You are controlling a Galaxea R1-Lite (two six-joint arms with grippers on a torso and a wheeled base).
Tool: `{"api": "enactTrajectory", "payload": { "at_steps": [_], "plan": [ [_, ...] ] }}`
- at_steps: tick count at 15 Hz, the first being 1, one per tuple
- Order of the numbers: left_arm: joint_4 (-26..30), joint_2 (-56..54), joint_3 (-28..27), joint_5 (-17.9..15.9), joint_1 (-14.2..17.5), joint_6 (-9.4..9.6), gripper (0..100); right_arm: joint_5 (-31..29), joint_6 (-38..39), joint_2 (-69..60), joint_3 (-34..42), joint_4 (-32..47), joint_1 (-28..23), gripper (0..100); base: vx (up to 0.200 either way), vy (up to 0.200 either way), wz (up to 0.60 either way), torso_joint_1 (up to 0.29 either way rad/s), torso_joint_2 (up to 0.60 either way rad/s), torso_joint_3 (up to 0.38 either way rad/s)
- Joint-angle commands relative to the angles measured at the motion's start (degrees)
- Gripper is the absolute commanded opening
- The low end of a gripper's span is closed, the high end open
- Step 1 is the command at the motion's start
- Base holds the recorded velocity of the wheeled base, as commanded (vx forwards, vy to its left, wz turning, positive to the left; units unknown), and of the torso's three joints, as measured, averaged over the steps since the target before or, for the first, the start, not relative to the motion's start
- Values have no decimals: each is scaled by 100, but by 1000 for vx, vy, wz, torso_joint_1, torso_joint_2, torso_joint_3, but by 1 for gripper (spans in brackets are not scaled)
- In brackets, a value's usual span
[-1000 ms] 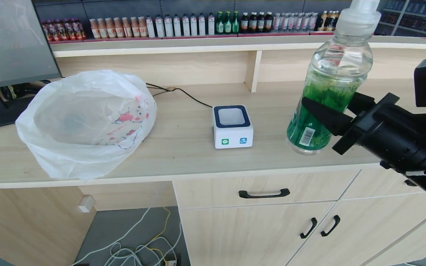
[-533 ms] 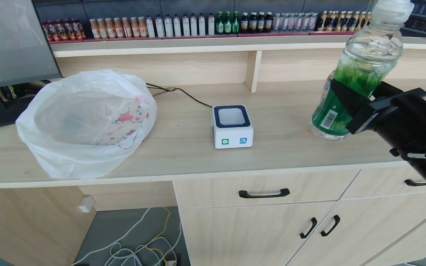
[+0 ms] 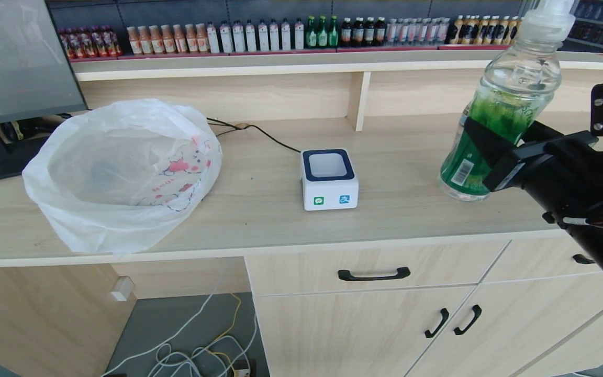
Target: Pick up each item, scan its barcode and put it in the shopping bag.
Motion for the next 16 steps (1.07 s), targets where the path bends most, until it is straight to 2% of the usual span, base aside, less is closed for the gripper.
{"api": "enactTrajectory", "payload": {
  "at_steps": [1,2,4,16],
  "plan": [
    [-1,-1,0,2,6,-4,100,-2,5,48,-43,-10,-22,0,0,0,0,0,0,0],
    [-1,-1,0,2,6,-4,100,-2,-21,-5,-52,-54,-277,0,0,0,0,0,0,0],
    [-1,-1,0,2,6,-13,100,-2,-83,-154,-17,-72,-373,0,0,100,0,1,4,1],
    [-1,-1,0,2,6,-31,100,7,-57,-365,238,-204,-373,0,0,200,0,3,2,3]
  ]
}}
